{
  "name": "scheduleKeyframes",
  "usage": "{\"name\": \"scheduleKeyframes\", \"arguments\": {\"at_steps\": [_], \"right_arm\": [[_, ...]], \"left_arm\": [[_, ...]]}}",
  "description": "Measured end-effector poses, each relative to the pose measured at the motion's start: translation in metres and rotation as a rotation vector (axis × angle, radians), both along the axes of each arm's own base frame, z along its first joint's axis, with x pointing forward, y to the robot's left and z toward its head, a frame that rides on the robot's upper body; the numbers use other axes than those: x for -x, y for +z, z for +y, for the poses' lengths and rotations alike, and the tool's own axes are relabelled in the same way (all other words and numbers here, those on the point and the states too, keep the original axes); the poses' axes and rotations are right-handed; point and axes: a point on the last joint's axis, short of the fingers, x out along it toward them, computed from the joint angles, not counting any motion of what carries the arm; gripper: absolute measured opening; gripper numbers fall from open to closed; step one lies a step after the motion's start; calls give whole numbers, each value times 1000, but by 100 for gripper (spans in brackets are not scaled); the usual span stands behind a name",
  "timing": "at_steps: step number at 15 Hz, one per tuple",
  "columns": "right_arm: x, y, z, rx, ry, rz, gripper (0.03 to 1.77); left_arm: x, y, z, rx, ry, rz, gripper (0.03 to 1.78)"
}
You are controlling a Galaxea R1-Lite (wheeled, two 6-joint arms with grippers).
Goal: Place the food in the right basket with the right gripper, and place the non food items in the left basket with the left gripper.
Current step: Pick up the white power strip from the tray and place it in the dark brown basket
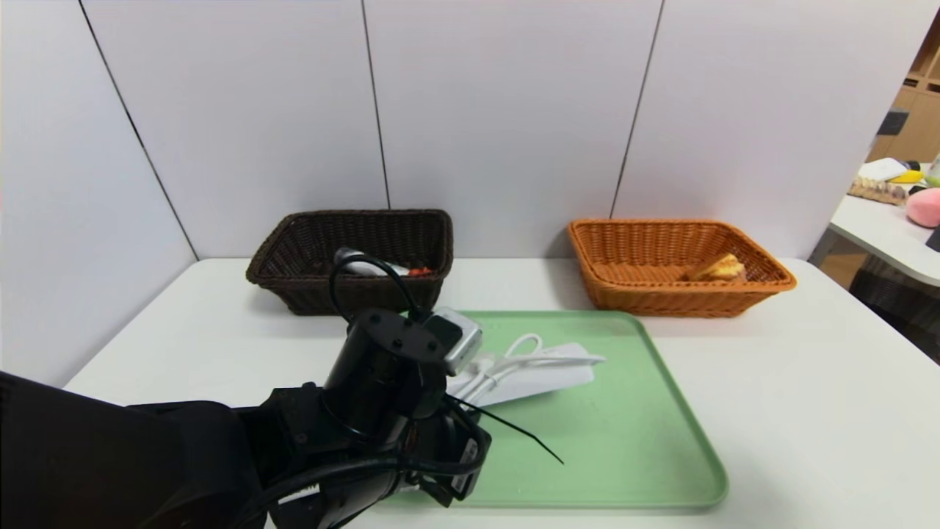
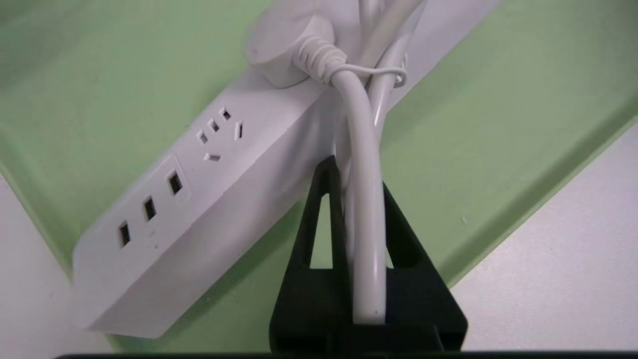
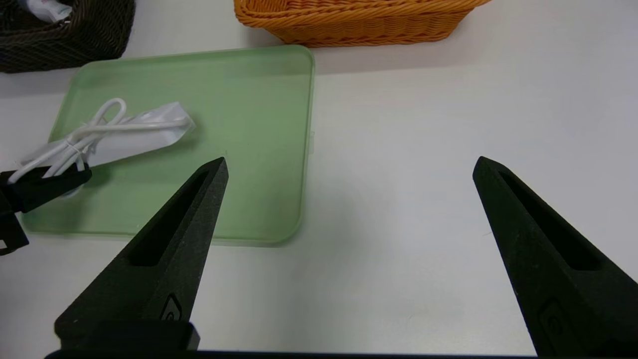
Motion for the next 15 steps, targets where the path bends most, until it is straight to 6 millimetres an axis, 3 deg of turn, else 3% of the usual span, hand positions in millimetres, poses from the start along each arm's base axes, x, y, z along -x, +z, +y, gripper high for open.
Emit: {"name": "scheduleKeyframes", "arguments": {"at_steps": [7,15], "right_arm": [[1,-3,0,-5,0,11,169],[0,-8,0,-1,-2,26,169]], "left_arm": [[15,24,7,14,-26,-14,15],[30,83,21,46,-14,-190,15]]}}
